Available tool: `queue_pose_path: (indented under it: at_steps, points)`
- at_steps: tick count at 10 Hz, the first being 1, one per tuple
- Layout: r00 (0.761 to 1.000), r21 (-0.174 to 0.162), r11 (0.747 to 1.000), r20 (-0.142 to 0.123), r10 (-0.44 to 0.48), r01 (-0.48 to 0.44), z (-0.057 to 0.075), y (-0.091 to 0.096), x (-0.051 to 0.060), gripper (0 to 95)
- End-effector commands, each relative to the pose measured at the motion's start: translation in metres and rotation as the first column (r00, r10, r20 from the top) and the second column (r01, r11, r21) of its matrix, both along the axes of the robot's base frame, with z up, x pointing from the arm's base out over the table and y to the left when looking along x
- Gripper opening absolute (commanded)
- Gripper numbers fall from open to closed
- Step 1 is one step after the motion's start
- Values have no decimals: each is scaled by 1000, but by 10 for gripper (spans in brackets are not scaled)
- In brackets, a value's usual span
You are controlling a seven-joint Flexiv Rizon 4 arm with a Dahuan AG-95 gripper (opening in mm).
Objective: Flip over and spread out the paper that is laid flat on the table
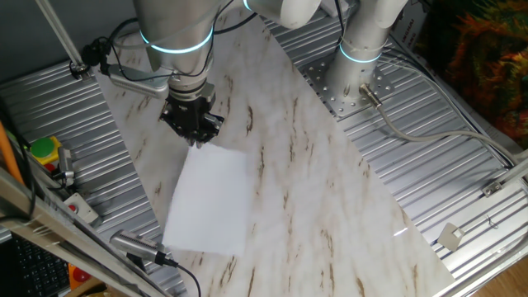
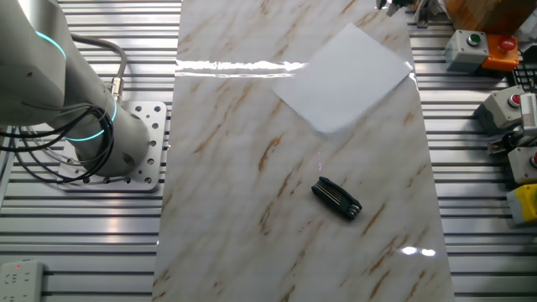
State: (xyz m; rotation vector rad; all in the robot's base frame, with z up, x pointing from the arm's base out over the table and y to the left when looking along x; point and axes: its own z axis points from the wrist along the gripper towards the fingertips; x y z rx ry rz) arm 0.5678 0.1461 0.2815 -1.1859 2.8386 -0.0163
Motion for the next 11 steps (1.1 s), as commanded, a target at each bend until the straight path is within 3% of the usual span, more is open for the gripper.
queue_pose_path:
  at_steps: [1,10,11]
  points:
    - [1000,-1,1000,0,1,-1,0,0,-1,380]
    - [1000,-1,1000,-1,-27,27,0,0,-2,380]
    - [998,7,998,-8,-65,65,-1,0,-3,380]
